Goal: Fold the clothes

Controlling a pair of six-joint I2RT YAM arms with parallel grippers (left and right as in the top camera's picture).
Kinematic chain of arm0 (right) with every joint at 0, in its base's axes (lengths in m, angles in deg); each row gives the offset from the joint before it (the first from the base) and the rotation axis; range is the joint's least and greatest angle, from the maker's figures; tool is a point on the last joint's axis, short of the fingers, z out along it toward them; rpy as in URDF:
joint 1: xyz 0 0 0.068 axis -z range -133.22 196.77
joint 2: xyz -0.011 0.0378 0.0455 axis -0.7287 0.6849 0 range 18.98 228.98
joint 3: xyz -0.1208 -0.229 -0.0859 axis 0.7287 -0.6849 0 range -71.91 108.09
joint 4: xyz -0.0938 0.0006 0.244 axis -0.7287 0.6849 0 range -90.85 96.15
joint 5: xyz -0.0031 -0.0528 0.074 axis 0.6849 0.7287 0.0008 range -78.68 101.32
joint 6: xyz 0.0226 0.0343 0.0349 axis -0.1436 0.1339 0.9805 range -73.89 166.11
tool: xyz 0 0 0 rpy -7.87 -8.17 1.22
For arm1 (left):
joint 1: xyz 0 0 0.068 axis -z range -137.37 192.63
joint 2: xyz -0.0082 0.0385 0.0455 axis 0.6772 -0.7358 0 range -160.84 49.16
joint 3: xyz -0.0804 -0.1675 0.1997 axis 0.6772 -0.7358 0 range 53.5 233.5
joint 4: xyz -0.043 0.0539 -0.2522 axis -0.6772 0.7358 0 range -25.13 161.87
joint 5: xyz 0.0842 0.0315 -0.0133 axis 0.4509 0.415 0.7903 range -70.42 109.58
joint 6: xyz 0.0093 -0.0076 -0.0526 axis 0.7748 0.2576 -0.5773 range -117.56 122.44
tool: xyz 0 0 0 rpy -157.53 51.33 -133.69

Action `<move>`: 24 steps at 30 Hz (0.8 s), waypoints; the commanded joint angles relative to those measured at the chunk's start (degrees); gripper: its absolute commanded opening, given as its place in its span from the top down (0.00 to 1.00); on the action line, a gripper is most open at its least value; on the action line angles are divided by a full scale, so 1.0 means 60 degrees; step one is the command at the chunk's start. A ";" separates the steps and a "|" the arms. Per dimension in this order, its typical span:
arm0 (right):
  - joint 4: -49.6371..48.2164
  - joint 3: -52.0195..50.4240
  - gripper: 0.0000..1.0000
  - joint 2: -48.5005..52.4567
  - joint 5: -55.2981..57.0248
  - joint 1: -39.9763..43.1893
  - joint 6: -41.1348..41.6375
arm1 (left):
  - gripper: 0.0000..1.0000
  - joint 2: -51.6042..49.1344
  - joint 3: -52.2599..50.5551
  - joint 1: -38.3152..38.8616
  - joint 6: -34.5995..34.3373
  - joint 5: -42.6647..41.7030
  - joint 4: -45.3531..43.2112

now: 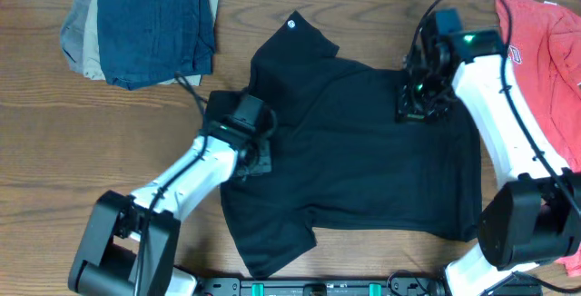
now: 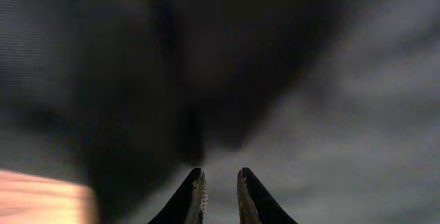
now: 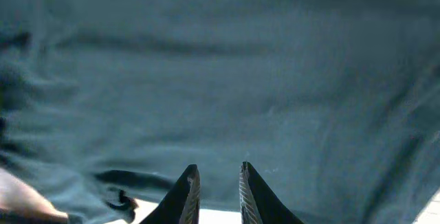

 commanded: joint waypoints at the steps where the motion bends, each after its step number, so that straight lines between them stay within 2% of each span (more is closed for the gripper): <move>1: -0.0248 -0.0688 0.81 -0.0025 0.0251 -0.0069 0.0306 | 0.81 0.0007 0.0087 -0.0732 0.0062 0.0419 0.0127; 5: -0.0692 -0.1577 0.81 -0.0025 0.0251 -0.0073 0.0368 | 0.81 0.0000 0.0087 -0.1220 0.0503 0.0423 0.0266; 10: -0.1333 -0.2674 0.81 -0.0025 0.0251 -0.0073 0.0521 | 0.81 -0.0011 0.0084 -0.1512 0.0521 0.0521 0.0273; 14: -0.1617 -0.3351 0.80 -0.0025 0.0255 -0.0055 0.0546 | 0.80 -0.0011 0.0084 -0.1898 0.0004 0.2047 0.0484; 20: -0.1734 -0.3701 0.82 -0.0025 0.0251 -0.0055 0.0550 | 0.80 0.0069 0.0098 -0.3009 0.0022 0.2426 0.0594; 24: -0.1734 -0.3705 0.83 -0.0025 0.0251 -0.0055 0.0550 | 0.80 0.0637 0.0219 -0.3220 0.0022 0.2430 0.1133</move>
